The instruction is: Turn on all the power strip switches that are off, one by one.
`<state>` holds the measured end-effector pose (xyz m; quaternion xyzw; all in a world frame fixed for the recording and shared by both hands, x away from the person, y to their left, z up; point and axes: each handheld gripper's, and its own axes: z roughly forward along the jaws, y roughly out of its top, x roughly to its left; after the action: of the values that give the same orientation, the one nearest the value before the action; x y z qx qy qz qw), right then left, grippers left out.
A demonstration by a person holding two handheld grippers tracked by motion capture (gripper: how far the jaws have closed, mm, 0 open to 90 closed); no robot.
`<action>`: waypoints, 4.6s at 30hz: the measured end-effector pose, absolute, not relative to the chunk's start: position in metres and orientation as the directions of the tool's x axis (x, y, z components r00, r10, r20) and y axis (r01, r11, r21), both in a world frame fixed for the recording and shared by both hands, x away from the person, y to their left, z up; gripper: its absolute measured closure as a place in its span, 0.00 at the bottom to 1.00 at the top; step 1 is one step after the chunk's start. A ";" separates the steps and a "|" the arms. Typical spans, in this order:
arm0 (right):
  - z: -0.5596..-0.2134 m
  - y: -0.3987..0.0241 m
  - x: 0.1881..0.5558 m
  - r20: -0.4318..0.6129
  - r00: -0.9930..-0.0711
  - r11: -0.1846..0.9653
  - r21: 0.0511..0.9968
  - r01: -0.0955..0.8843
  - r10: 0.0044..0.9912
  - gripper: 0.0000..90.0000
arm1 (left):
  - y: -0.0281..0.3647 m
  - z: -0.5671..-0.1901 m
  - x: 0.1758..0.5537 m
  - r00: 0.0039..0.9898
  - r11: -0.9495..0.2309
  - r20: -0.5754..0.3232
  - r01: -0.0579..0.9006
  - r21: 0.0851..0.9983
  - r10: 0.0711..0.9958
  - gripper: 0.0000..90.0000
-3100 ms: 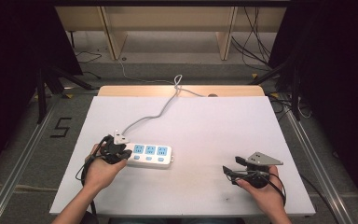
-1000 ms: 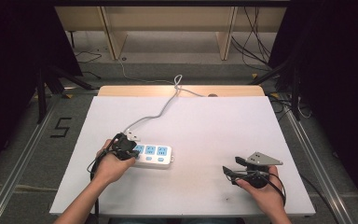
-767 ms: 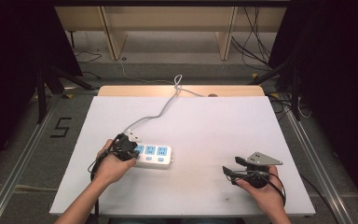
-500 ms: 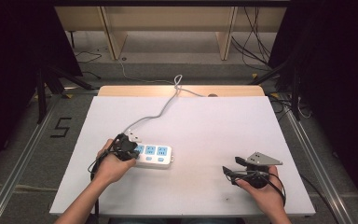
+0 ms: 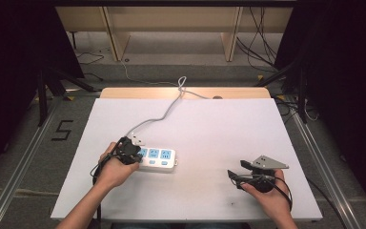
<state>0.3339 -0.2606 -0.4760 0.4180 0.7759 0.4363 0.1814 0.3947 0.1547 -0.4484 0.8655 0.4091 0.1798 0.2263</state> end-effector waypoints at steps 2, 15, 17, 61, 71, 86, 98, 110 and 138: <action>-0.476 -0.260 0.334 0.084 -0.585 0.270 0.828 0.491 0.807 0.37 | 0.154 -0.449 0.394 0.600 -0.565 0.131 0.625 0.538 0.789 1.00; -0.476 -0.261 0.334 0.080 -0.586 0.273 0.828 0.489 0.806 0.37 | 0.161 -0.451 0.395 0.580 -0.521 0.094 0.633 0.573 0.809 1.00; -0.476 -0.261 0.334 0.082 -0.586 0.271 0.829 0.489 0.806 0.37 | 0.163 -0.451 0.395 0.576 -0.509 0.087 0.630 0.586 0.813 1.00; -0.477 -0.261 0.334 0.077 -0.587 0.279 0.825 0.492 0.806 0.38 | 0.148 -0.439 0.393 0.616 -0.523 0.048 0.621 0.584 0.786 1.00; -0.477 -0.261 0.335 0.077 -0.587 0.279 0.824 0.492 0.806 0.38 | 0.141 -0.439 0.394 0.625 -0.530 0.048 0.616 0.582 0.779 1.00; -0.477 -0.262 0.334 0.077 -0.587 0.283 0.822 0.495 0.806 0.38 | 0.129 -0.439 0.396 0.645 -0.550 0.047 0.608 0.573 0.762 1.00; -0.477 -0.262 0.334 0.075 -0.588 0.284 0.822 0.494 0.805 0.38 | 0.120 -0.438 0.396 0.659 -0.560 0.043 0.601 0.570 0.751 1.00; -0.477 -0.262 0.334 0.073 -0.589 0.286 0.822 0.493 0.805 0.38 | 0.110 -0.438 0.397 0.671 -0.569 0.038 0.595 0.568 0.740 1.00; -0.477 -0.262 0.334 0.073 -0.589 0.289 0.819 0.495 0.805 0.38 | 0.090 -0.442 0.398 0.703 -0.601 0.035 0.579 0.550 0.710 1.00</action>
<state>0.3345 -0.2621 -0.4772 0.4155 0.7822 0.4276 0.1807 0.3979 0.0903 -0.4424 0.8858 0.3639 0.1262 0.2587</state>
